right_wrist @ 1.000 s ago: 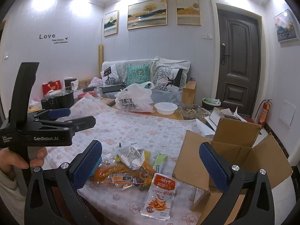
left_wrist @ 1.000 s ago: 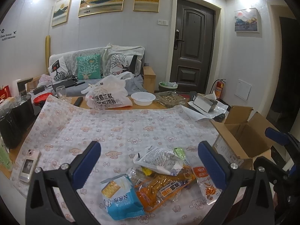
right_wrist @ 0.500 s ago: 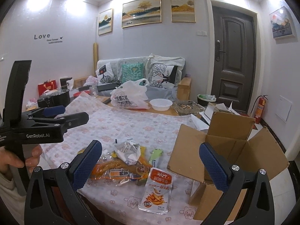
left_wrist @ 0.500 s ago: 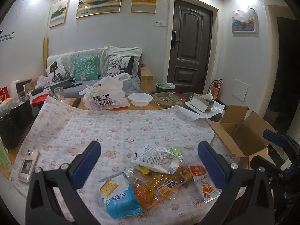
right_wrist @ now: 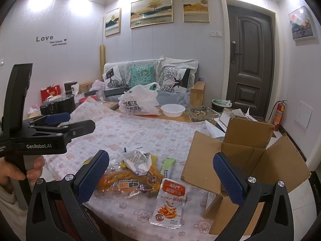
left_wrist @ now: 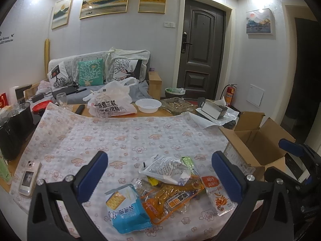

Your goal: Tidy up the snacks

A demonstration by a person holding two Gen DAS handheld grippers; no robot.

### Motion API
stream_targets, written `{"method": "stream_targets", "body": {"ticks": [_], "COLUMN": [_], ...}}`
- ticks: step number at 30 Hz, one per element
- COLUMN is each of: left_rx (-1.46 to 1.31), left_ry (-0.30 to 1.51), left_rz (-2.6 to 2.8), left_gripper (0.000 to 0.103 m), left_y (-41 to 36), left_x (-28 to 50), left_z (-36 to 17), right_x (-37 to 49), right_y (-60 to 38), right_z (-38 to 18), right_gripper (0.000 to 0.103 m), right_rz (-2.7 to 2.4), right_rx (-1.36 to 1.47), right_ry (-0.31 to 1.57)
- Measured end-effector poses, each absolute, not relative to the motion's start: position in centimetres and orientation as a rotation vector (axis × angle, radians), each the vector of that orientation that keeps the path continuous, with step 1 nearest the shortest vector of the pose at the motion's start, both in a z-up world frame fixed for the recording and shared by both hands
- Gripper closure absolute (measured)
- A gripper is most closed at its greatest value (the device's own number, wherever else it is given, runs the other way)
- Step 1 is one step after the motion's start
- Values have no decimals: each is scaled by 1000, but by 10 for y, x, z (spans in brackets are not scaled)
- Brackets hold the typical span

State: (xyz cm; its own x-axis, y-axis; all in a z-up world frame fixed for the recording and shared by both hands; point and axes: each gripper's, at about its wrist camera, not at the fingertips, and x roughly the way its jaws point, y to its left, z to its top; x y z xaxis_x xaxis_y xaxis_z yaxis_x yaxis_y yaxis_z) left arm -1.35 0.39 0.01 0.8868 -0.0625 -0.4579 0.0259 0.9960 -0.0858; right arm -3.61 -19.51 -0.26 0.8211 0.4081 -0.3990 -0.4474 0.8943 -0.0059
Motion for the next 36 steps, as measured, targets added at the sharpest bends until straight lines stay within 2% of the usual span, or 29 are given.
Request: {"method": "stream_targets", "body": {"ticks": [17, 20, 22, 25, 36], "left_rx": [-53, -33, -32, -21, -51], "left_ry": [507, 516, 523, 531, 688], "left_rz": [-110, -108, -108, -119, -293], "left_gripper": [1, 1, 1, 1, 1], "left_y": [23, 34, 46, 63, 92], "left_x": [0, 5, 10, 18, 84], "left_z": [-2, -3, -4, -7, -33], "right_x": [-31, -26, -21, -10, 52], "right_y": [-167, -152, -138, -121, -78], "right_z": [2, 2, 1, -6, -55], "right_gripper": [0, 12, 26, 39, 39], "right_rz": [417, 423, 435, 473, 554], "right_rx": [-166, -184, -198, -202, -148], "right_ry": [424, 435, 451, 490, 701]}}
